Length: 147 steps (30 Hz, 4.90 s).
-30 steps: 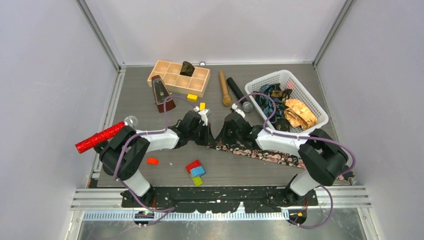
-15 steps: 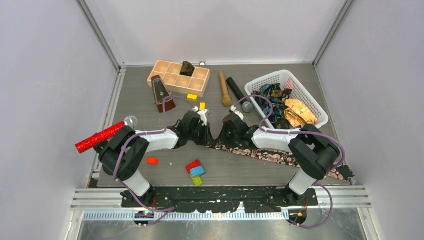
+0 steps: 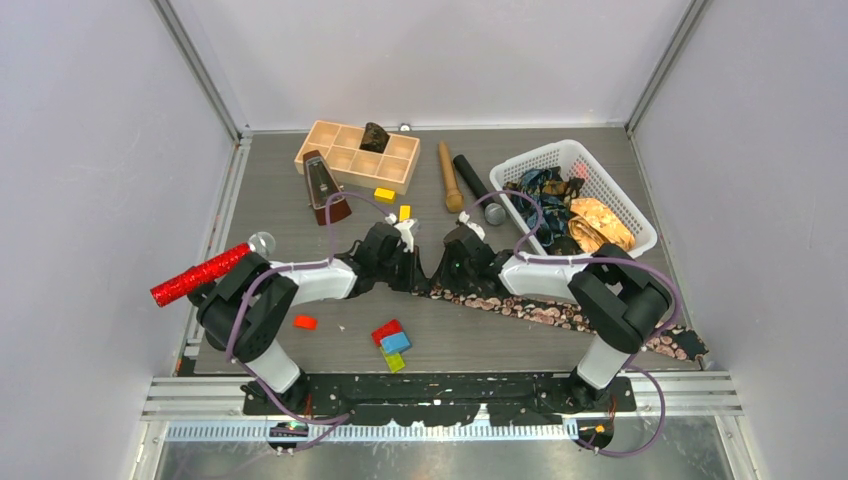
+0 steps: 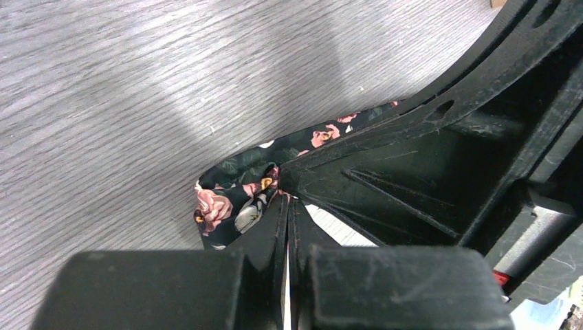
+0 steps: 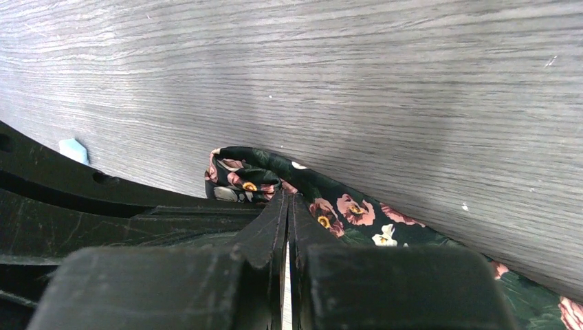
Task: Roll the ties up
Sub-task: Roll the tie at the center of the board.
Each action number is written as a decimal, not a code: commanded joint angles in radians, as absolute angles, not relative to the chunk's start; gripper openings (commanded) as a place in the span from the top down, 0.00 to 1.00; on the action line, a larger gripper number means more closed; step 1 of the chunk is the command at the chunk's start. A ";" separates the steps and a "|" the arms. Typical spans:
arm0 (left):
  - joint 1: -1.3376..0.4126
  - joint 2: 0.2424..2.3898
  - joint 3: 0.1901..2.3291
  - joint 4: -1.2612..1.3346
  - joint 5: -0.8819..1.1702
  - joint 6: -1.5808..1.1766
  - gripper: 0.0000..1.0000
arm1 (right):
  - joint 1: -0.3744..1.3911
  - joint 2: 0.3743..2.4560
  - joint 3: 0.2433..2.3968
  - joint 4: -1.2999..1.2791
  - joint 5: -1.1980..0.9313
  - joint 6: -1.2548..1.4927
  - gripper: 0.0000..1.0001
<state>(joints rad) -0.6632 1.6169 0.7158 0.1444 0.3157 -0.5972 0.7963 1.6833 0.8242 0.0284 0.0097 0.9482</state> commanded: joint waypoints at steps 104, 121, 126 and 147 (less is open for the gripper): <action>-0.572 1.483 0.629 0.193 0.302 -0.686 0.99 | 0.788 1.574 0.842 -0.154 0.111 0.861 0.93; -0.547 1.495 0.643 0.201 0.323 -0.703 1.00 | 0.792 1.611 0.825 -0.190 0.051 0.867 0.93; -0.539 1.485 0.639 0.201 0.330 -0.703 1.00 | 0.804 1.607 0.810 -0.196 0.047 0.875 0.93; -0.529 1.506 0.703 0.092 0.290 -0.645 1.00 | 0.819 1.573 0.799 -0.186 0.049 0.875 0.93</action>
<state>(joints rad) -0.5388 1.5177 0.6514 0.1341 0.3298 -0.6907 0.8089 1.6161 0.8150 -0.1665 0.0540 0.8780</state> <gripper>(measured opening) 0.185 0.073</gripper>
